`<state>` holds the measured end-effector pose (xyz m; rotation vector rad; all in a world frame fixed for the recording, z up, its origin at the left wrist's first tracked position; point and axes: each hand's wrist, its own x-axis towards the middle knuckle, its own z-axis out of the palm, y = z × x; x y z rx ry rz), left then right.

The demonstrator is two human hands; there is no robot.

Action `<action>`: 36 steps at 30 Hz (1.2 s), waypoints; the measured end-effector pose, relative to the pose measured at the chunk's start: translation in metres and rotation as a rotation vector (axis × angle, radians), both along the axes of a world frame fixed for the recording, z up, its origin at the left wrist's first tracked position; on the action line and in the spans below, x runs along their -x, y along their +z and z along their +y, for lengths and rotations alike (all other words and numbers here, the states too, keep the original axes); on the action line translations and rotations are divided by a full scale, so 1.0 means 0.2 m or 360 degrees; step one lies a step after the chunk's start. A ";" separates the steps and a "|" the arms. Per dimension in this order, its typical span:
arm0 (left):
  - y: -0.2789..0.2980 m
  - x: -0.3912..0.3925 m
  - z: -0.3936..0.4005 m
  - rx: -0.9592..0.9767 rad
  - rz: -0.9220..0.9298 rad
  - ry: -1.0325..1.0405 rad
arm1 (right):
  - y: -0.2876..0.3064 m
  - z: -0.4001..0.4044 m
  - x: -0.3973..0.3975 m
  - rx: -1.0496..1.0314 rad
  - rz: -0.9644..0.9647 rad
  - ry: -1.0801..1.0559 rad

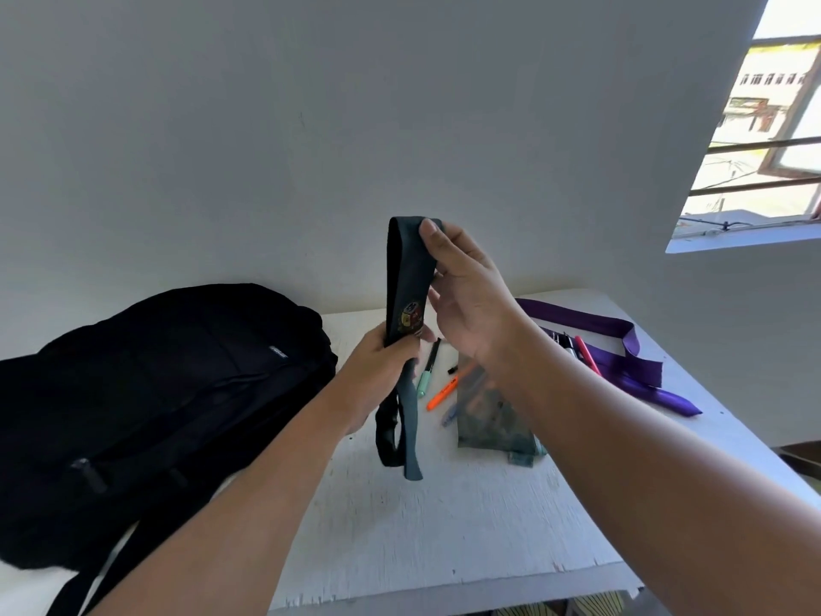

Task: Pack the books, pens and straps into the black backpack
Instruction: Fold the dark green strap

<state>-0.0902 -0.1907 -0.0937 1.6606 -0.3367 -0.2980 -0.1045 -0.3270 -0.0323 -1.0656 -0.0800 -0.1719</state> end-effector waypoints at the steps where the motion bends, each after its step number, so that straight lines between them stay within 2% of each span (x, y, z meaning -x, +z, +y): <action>1: 0.00 -0.01 0.01 0.0024 0.0006 0.0049 | 0.00 -0.01 -0.01 -0.0011 0.0011 0.0004; 3: 0.00 -0.02 0.03 0.0108 -0.0003 0.0124 | 0.00 -0.01 -0.02 -0.0045 0.0074 0.0024; 7: 0.01 -0.02 0.07 -0.0121 -0.0273 0.0148 | -0.02 -0.04 -0.06 -0.0172 0.0137 0.0023; 11: 0.04 -0.08 0.10 0.0159 -0.0398 0.0651 | -0.13 -0.07 -0.04 -0.0313 0.0163 -0.0058; 13: 0.07 -0.10 0.11 0.0192 -0.0494 0.0734 | -0.24 -0.08 -0.02 -0.0248 0.0250 -0.0054; 17: 0.11 -0.13 0.13 0.0129 -0.0756 0.0615 | -0.38 -0.09 0.01 0.0107 0.0441 0.0034; 20: 0.11 -0.13 0.12 0.0045 -0.0868 0.0492 | -0.38 -0.09 0.02 0.0411 0.0406 -0.0039; 23: 0.12 -0.13 0.10 -0.0094 -0.0978 0.0369 | -0.34 -0.09 0.02 0.0507 0.0343 -0.0012; 27: 0.12 -0.11 0.04 -0.0206 -0.1055 0.0201 | -0.27 -0.07 0.02 0.0456 0.0242 0.0138; 36: 0.13 -0.07 -0.05 -0.0189 -0.0912 0.0050 | -0.31 -0.17 0.11 0.0122 0.0240 0.0187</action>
